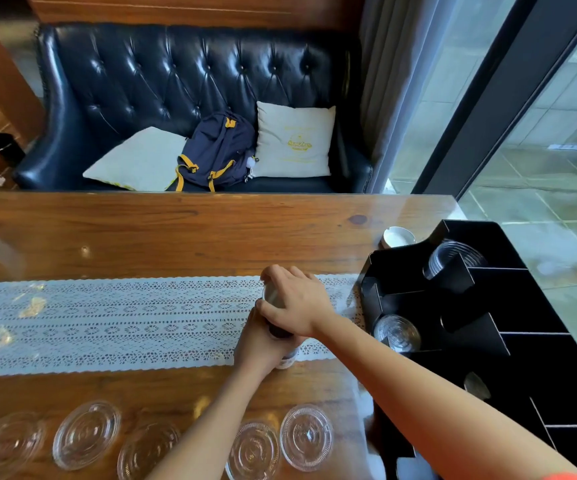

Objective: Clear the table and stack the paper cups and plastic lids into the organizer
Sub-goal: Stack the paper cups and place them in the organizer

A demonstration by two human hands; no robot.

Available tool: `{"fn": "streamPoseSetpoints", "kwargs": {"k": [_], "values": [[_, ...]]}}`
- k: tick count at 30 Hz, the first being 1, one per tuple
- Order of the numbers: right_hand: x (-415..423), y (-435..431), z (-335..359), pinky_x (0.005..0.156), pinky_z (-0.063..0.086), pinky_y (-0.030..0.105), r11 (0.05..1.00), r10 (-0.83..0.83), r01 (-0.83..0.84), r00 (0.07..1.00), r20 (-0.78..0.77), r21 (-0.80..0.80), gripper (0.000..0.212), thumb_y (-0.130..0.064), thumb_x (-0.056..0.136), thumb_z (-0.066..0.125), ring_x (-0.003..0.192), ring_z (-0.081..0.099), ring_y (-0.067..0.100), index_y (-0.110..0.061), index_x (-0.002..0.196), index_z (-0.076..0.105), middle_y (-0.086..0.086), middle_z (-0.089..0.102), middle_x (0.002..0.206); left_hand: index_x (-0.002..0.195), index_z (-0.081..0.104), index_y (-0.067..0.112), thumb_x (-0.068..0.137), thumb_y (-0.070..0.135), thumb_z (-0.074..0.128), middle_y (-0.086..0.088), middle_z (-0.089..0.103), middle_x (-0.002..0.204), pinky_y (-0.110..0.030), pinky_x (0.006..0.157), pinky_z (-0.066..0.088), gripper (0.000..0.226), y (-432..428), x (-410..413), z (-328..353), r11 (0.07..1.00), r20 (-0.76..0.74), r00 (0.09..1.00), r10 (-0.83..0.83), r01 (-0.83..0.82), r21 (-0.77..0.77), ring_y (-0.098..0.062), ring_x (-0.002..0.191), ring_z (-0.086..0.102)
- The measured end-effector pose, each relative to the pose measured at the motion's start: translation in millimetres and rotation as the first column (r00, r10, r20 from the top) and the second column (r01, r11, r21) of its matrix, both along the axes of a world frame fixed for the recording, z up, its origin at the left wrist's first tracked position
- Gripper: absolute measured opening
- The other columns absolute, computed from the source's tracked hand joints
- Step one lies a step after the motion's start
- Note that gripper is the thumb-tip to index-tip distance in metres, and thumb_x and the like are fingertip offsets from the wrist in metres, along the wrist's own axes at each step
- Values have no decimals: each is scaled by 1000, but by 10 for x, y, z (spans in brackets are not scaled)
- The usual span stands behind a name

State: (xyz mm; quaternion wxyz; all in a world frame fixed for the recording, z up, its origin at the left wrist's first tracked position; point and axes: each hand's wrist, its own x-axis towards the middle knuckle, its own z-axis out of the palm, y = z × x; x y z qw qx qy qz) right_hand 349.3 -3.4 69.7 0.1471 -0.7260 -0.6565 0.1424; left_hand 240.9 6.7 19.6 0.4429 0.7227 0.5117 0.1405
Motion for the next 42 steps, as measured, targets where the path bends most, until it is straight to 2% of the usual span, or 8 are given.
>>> {"fn": "streamPoseSetpoints", "kwargs": {"k": [14,21,26,29,32,35,38,42], "values": [[-8,-26,-84,87,35,38,997,-47,49,999,-27,67,46,-56,92,38,109,52,21,-22,121,46,-2,63,119,111,44,35,56,38,67,8,61,103,-27,72,51,60,-13,14,-6,998,97,995,-38,34,46,-10,93,60],[-221,-193,-142,87,38,39,968,-208,195,976,66,158,38,-52,91,38,106,52,22,-24,109,57,-2,61,108,142,30,21,61,16,85,2,45,141,-32,101,41,99,-67,-159,-151,999,61,998,-9,11,-32,-17,126,47],[-476,-262,-160,89,33,42,971,-214,190,962,169,146,39,-50,90,38,112,49,23,-25,115,53,-1,58,116,144,29,13,87,26,58,-13,36,148,-29,106,29,65,-103,-278,-27,974,-15,982,-187,187,132,-26,133,35],[-584,-339,-120,98,33,38,943,-288,287,957,-17,166,41,-47,89,43,119,50,19,-25,121,55,-4,61,123,142,29,13,82,35,60,-9,39,145,-23,103,30,71,-84,-363,-49,962,-38,972,-230,233,144,-21,131,39],[-598,-532,-103,93,37,21,831,-412,527,798,-440,177,30,-36,93,44,114,55,12,-25,117,59,-8,64,120,132,38,24,83,32,62,-3,51,133,-15,94,38,56,-203,-387,-48,972,31,973,-231,229,57,-21,123,48],[-633,-755,-106,97,37,12,725,-440,688,487,-755,21,26,-35,100,37,111,55,10,-27,112,58,-9,63,114,113,48,28,65,24,81,6,60,98,-18,63,45,58,-317,-515,-85,999,98,994,-40,40,2,-18,96,58],[-710,-1023,-117,106,41,38,638,-492,760,280,-824,-123,34,-48,98,30,113,56,9,-33,106,59,-10,63,112,122,47,18,54,28,89,-1,63,106,-24,77,40,81,-406,-624,28,991,254,962,100,-73,-113,-22,103,60],[-873,-1279,-147,103,46,47,527,-516,814,81,-853,-242,29,-39,101,36,111,60,19,-24,104,60,6,63,119,122,52,9,62,20,86,-9,64,120,-35,95,46,70,-461,-687,305,975,439,891,119,-21,-222,-22,111,59]]}}
